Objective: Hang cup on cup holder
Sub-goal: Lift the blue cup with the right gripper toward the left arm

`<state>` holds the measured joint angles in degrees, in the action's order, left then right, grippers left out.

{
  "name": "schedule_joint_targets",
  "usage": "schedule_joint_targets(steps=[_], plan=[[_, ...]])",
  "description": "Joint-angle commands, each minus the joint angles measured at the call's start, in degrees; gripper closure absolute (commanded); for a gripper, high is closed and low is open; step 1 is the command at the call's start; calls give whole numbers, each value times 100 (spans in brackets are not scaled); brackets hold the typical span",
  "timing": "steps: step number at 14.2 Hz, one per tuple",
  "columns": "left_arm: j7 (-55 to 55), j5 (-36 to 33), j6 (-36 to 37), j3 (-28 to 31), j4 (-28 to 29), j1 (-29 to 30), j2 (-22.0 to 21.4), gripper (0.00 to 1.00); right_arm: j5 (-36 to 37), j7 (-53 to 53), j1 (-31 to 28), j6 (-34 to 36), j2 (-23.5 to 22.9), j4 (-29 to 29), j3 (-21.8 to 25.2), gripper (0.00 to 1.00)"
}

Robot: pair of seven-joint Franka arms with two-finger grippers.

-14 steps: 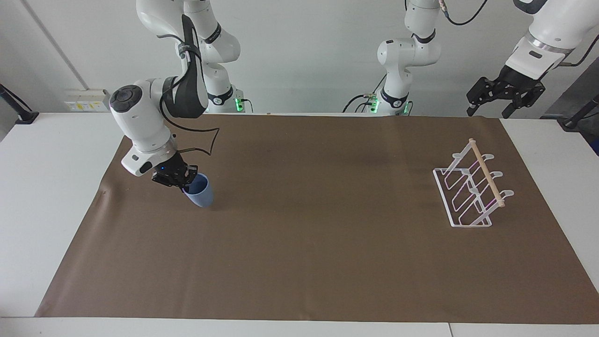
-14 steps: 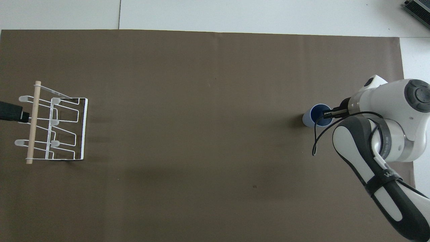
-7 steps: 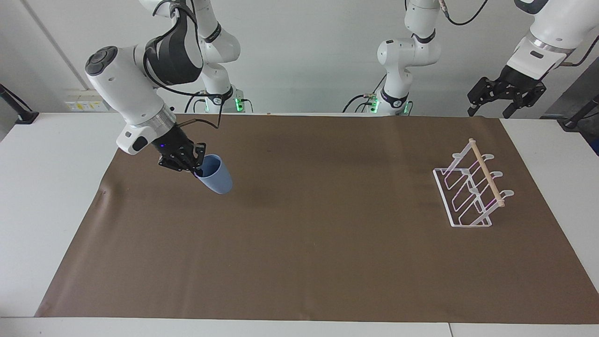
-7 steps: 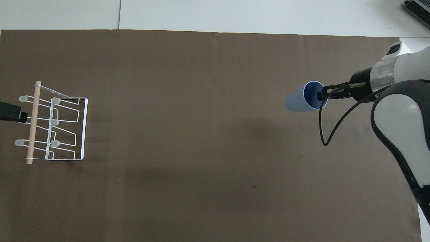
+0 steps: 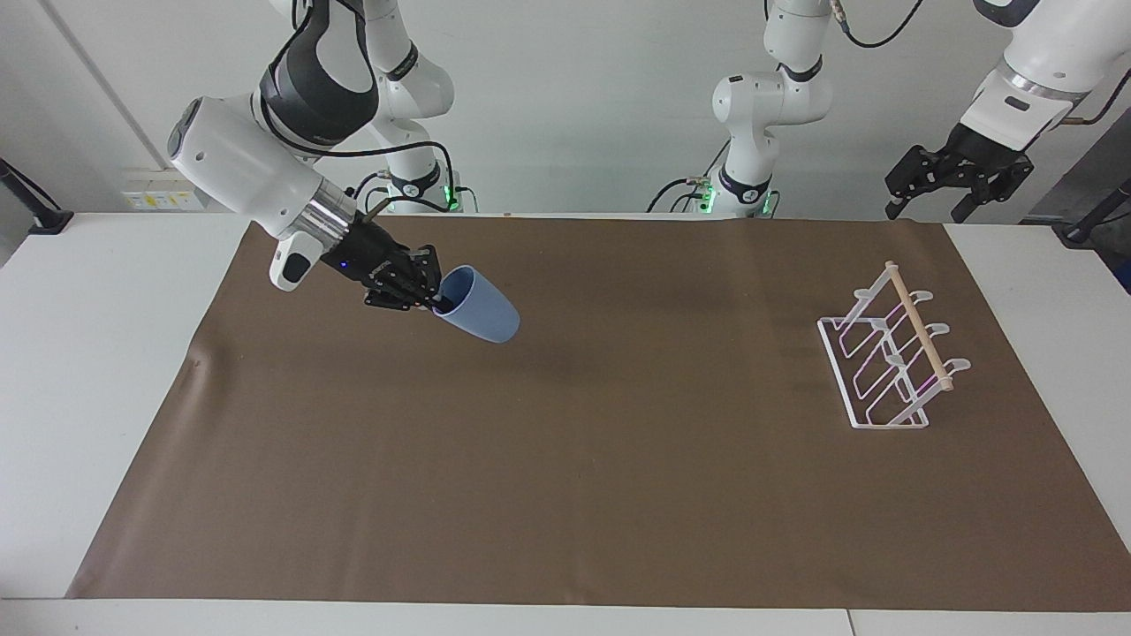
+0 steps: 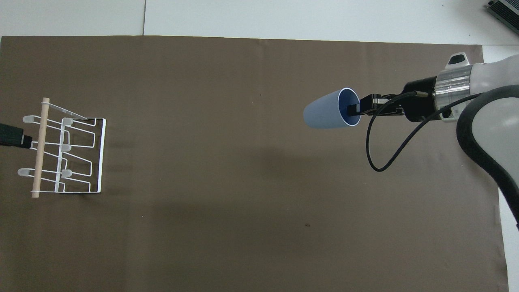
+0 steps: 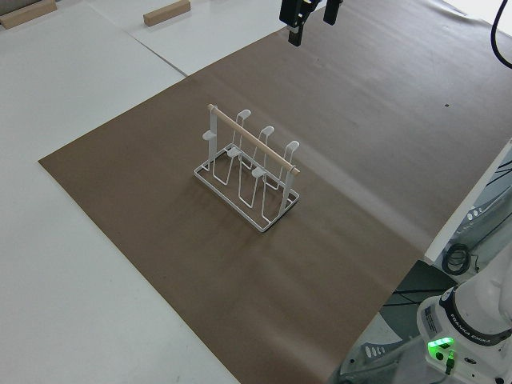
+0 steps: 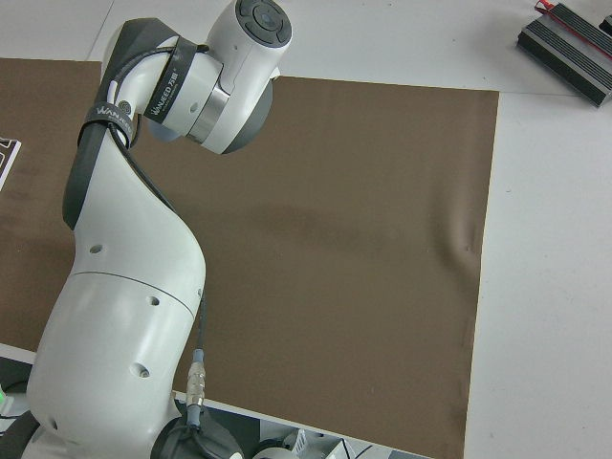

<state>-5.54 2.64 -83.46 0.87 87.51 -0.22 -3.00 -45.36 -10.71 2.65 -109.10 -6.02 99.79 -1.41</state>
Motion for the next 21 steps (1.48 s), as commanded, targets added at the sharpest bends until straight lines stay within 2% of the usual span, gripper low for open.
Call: schedule_joint_targets(steps=[1,3,7,12,14,19,21], plan=[[-27,-97,49,-52,143,40,-192,0,-1111,-90,-45,196,144,223,-26,100],[-26,-19,-12,-78,152,-13,-193,0,-2173,-81,147,188,293,558,-26,100],[-227,613,-82,-114,205,-48,-219,0,-3686,-45,473,56,408,1041,-26,100],[-1701,947,-407,-167,266,-434,-228,0,-5279,-89,1061,-225,470,1429,-26,100],[-2422,975,-522,-184,258,-688,-219,0,-5579,-159,1211,-296,470,1517,-26,100],[-4355,1300,-768,-236,266,-1058,-219,0,-5659,-177,1562,-558,470,1570,-26,100],[-4543,1300,-795,-246,275,-1303,-219,0,-5729,-247,1651,-744,470,1579,-26,100]])
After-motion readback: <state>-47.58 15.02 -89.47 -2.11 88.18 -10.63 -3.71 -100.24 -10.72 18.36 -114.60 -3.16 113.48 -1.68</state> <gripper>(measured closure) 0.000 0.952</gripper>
